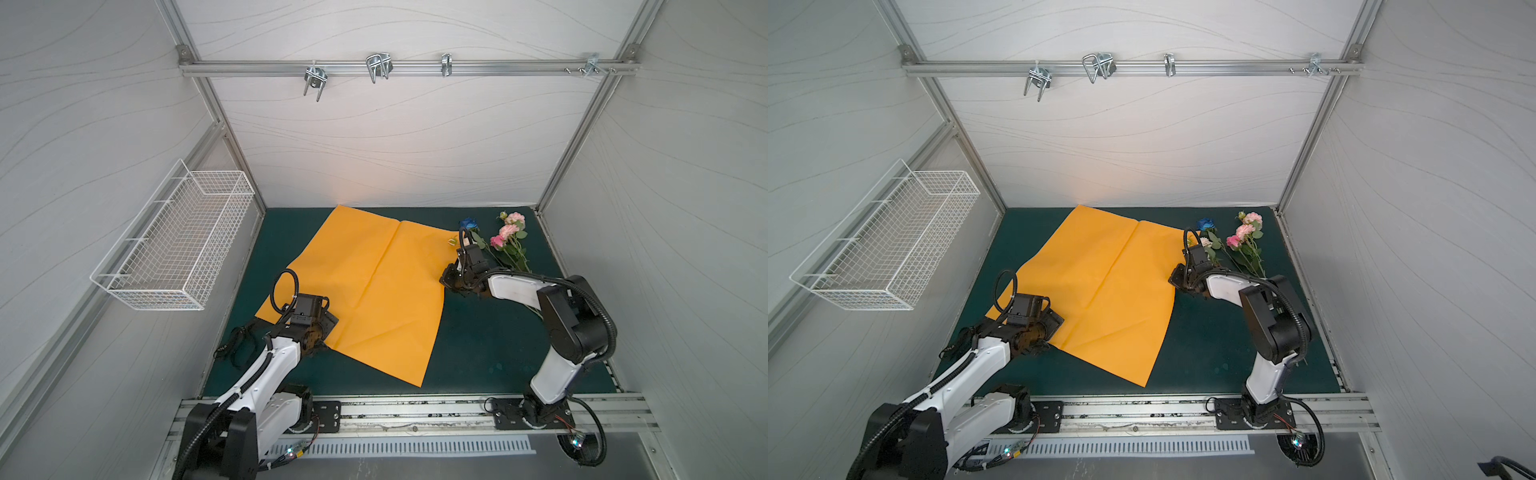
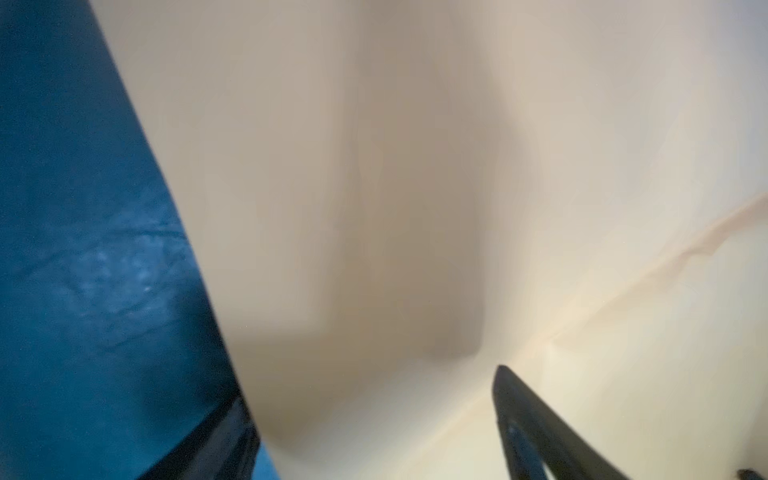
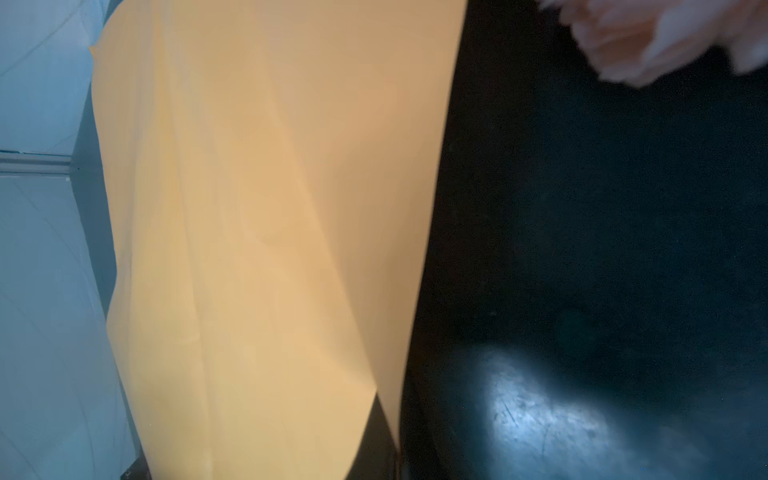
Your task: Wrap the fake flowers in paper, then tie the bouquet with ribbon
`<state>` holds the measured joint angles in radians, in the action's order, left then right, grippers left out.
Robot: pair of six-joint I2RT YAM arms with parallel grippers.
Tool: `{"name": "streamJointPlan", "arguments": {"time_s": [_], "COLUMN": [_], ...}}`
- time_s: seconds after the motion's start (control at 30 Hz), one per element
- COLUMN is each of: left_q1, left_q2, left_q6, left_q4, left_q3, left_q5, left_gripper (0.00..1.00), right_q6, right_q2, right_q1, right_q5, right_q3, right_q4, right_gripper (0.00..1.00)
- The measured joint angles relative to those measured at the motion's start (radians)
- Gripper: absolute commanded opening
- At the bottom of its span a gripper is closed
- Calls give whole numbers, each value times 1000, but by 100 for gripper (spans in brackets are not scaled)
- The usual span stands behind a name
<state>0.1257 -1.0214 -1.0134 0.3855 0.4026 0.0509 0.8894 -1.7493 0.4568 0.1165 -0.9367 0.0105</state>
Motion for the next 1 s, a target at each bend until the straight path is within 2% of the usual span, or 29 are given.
{"name": "streamJointPlan", "arguments": {"time_s": [0.17,0.23,0.37,0.53,0.73,0.87,1.0], "left_q1": [-9,-14,-28,-43,-45,-45,-45], "left_q2": [-137,-198,-275,-279,-336,-399,-402], "left_q6": [48,61,76,90,117,121,119], "left_q4": [-82,-106,-132,-132,-134,-143,-135], "left_q3": [51,85,142,180,248,274,274], "left_q5": [19,23,37,62,71,60,40], "left_gripper": [45,38,33,32,22,21,21], "right_q6": [-5,5,30,56,74,85,87], "right_q2": [19,37,74,156,300,366,417], "right_q1": [0,0,5,37,92,100,114], "right_q5": [-7,-10,-15,-43,-85,-90,-89], "right_q3": [40,65,110,156,218,270,315], "right_q4": [15,14,17,37,93,134,202], "right_gripper": [0,0,0,0,0,0,0]}}
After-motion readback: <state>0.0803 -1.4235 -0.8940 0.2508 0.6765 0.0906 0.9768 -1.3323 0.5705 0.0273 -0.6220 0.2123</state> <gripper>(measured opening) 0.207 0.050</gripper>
